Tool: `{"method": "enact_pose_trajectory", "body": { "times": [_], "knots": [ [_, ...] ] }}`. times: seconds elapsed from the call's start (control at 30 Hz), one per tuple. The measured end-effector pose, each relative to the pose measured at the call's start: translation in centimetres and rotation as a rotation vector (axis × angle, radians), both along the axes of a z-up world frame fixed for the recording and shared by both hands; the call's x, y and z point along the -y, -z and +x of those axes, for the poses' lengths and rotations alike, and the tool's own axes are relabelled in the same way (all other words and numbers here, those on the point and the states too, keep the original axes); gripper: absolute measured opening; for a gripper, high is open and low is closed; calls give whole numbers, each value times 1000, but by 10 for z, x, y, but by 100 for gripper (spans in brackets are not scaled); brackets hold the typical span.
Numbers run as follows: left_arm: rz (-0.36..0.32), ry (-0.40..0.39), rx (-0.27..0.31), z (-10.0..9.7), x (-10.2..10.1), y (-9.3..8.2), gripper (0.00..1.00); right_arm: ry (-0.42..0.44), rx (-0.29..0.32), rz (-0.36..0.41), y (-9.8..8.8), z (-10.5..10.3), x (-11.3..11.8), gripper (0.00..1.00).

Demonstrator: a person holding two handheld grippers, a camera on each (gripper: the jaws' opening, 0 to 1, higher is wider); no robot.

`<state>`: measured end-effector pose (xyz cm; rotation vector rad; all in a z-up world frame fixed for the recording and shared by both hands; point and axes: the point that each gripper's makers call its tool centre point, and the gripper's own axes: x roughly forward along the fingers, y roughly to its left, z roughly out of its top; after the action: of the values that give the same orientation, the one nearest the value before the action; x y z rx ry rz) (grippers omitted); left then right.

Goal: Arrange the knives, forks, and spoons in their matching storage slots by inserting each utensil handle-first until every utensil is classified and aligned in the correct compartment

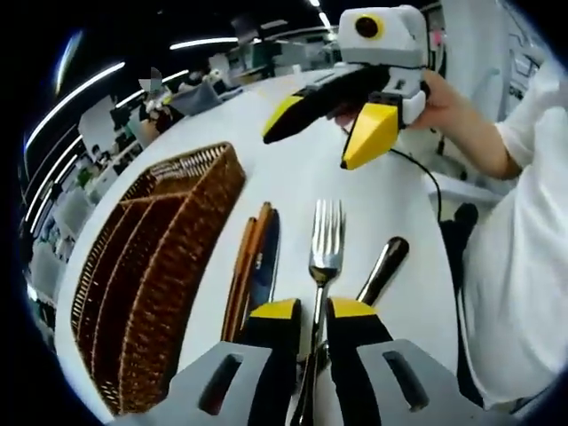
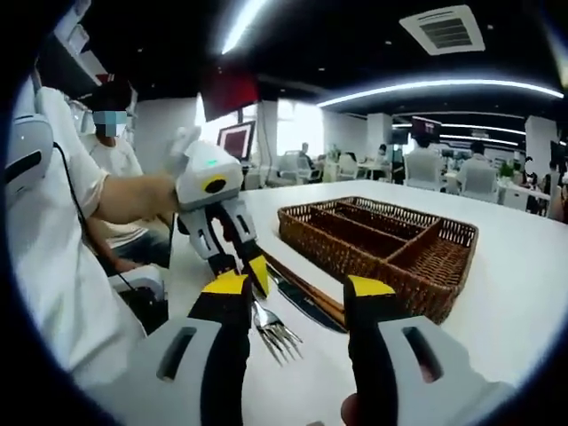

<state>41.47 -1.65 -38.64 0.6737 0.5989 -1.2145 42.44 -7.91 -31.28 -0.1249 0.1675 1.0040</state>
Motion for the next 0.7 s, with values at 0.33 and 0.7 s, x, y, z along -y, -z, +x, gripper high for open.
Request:
{"method": "enact_pose_trajectory", "body": {
  "times": [0.33,0.7],
  "knots": [
    [34,38,-19,-1,2,3,3,7,-14,4,7,1,4,43],
    [47,53,-17,4,-2,3,2,6,-26,5,12,0,4,43]
  ]
}}
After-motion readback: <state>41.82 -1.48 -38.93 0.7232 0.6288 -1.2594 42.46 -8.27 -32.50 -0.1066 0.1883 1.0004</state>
